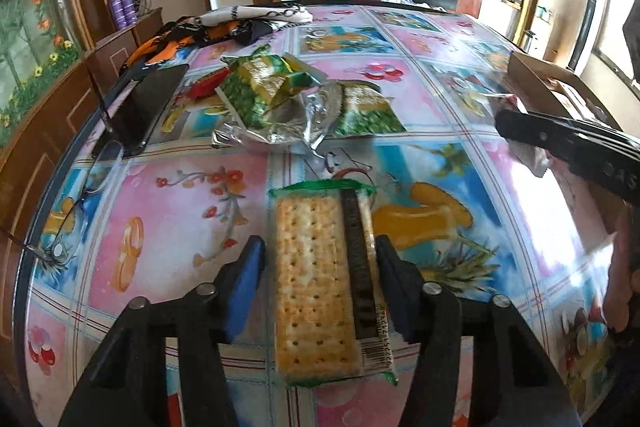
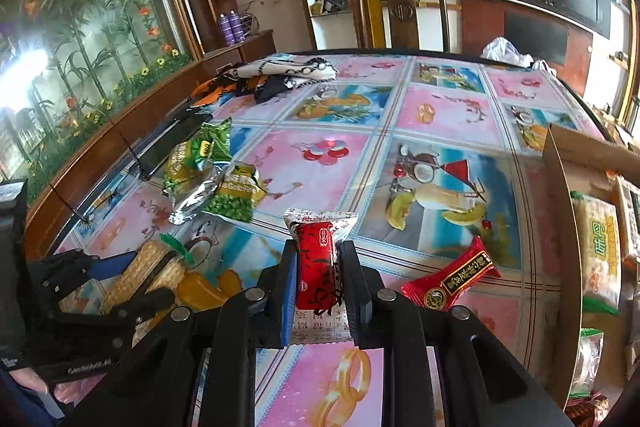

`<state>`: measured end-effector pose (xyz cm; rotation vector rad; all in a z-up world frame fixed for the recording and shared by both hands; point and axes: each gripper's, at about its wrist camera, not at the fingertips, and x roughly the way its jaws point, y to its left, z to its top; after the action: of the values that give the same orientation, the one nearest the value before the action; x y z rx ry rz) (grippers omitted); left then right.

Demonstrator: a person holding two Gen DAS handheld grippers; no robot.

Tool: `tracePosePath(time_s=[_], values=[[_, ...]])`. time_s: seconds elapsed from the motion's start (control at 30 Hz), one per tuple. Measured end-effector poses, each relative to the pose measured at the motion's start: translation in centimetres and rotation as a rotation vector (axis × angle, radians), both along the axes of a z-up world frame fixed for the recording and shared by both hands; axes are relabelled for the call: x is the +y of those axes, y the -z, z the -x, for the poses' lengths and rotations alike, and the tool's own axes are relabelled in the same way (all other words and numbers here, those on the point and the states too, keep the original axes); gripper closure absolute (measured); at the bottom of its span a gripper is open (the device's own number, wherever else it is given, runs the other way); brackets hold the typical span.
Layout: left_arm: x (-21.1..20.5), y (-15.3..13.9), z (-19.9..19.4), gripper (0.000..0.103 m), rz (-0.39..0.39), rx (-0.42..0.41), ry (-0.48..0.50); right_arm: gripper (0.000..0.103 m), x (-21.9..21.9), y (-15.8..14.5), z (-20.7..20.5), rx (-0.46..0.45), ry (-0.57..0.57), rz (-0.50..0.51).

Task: Organize snacks
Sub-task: 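Grasp the cracker pack with left gripper while right grasps the red-wrapped snack, then carry the cracker pack and red-wrapped snack over the box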

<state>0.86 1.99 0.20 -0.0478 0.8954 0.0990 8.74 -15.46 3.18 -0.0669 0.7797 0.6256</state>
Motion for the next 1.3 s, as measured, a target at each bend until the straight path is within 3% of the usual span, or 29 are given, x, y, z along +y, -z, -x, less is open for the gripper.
tracePosePath(time_s=[0.23,0.53,0.8,1.3], values=[[-0.1,-0.4,-0.6,0.058,0.041,-0.022,-0.029,0.081,0.3,-0.8,0.9,-0.063,0.001,0.02],[-3.9,-2.7,-1.5,0.058,0.051,-0.115,0.014,0.081,-1.1,-1.4,0.1,-0.092,0.057,0.026],[-5.4,-3.0,-2.4,0.058,0.072,-0.115,0.037,0.081,-2.8,-2.1,-0.5,-0.086,0.105,-0.009],[-11.7,-4.7,-4.7,0.058,0.077,-0.132,0.152,0.081,-12.0,-4.1,-3.5,-0.046,0.314,-0.154]])
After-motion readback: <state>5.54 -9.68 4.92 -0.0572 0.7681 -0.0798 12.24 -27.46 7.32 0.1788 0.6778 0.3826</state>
